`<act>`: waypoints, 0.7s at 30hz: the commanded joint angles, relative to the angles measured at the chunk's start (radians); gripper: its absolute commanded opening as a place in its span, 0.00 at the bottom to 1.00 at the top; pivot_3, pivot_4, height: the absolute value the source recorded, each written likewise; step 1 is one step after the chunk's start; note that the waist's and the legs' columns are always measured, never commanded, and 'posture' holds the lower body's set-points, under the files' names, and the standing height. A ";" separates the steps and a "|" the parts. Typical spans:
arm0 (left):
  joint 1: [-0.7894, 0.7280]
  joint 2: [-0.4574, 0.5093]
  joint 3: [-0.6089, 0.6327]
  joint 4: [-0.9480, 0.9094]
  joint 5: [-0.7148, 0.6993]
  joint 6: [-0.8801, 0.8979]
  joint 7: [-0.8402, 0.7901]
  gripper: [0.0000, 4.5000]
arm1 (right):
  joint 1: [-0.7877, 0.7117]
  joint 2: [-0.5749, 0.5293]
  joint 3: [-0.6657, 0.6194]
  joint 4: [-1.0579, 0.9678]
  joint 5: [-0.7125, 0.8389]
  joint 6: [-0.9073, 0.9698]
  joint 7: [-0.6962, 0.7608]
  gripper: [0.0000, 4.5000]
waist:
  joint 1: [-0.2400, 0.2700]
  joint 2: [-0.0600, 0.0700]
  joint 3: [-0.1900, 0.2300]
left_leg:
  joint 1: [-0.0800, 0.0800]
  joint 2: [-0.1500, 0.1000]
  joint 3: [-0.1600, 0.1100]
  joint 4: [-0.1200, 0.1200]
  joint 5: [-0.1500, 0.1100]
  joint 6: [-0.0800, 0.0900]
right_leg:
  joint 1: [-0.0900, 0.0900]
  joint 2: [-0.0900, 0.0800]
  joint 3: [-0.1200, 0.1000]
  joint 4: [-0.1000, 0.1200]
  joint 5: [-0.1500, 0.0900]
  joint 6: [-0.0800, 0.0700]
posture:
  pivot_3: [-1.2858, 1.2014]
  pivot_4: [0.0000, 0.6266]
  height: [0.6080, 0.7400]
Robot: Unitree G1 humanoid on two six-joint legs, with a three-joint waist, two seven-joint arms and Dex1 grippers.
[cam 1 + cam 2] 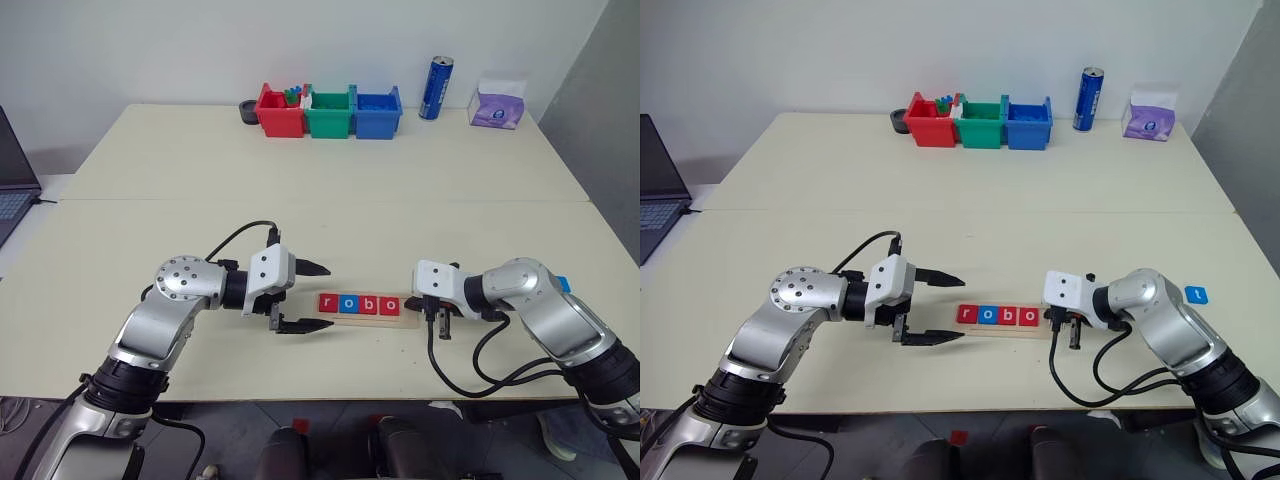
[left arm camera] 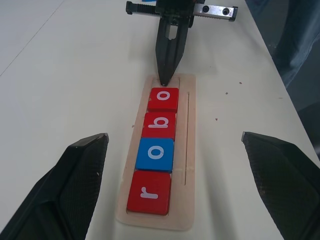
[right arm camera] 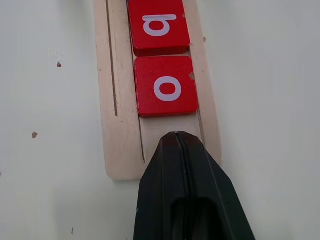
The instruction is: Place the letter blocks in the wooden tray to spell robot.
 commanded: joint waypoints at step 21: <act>0.014 0.028 0.022 0.012 0.016 -0.056 0.016 1.00 | -0.061 0.090 0.025 -0.002 -0.015 -0.012 0.021 0.00 | 0.000 0.000 0.000 | 0.000 0.000 0.000 0.000 0.000 0.000 | 0.000 0.000 0.000 0.000 0.000 0.000 | 0.52 0.24 1.00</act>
